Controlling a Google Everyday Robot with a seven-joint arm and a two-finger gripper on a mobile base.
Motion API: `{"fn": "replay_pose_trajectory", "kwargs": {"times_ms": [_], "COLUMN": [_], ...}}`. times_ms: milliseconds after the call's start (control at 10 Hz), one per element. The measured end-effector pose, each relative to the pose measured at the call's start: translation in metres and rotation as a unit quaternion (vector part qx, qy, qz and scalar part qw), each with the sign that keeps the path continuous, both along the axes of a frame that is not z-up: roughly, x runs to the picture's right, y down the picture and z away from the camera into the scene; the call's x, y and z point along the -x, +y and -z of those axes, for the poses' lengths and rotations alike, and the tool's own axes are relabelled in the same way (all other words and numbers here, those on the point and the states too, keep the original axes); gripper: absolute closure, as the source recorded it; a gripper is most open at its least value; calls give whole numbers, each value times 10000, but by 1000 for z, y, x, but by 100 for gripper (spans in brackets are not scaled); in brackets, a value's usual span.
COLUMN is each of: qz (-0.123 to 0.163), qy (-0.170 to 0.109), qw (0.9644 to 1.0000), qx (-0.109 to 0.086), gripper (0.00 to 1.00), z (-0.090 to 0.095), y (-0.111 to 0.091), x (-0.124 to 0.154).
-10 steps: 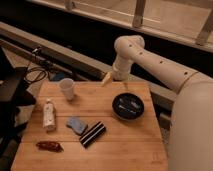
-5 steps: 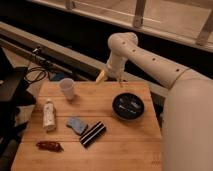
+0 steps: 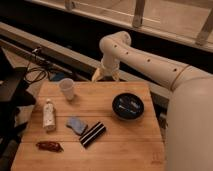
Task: Pick up the ceramic cup
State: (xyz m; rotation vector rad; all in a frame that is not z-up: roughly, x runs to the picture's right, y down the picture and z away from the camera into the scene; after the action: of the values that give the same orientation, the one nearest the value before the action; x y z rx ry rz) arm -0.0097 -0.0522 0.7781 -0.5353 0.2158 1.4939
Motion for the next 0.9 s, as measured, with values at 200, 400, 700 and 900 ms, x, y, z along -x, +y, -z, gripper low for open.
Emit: {"fn": "replay_pose_trajectory", "kwargs": {"times_ms": [200, 400, 700, 900], "qz": [-227, -467, -240, -136], "qy": [-125, -510, -495, -550], "qw": [9992, 9968, 9980, 9980], "qx": [-294, -405, -323, -295], "gripper": [20, 20, 20, 20], "z": [-6, -4, -15, -23], "y": [-23, -35, -33, -28], "x": [11, 24, 65, 81]}}
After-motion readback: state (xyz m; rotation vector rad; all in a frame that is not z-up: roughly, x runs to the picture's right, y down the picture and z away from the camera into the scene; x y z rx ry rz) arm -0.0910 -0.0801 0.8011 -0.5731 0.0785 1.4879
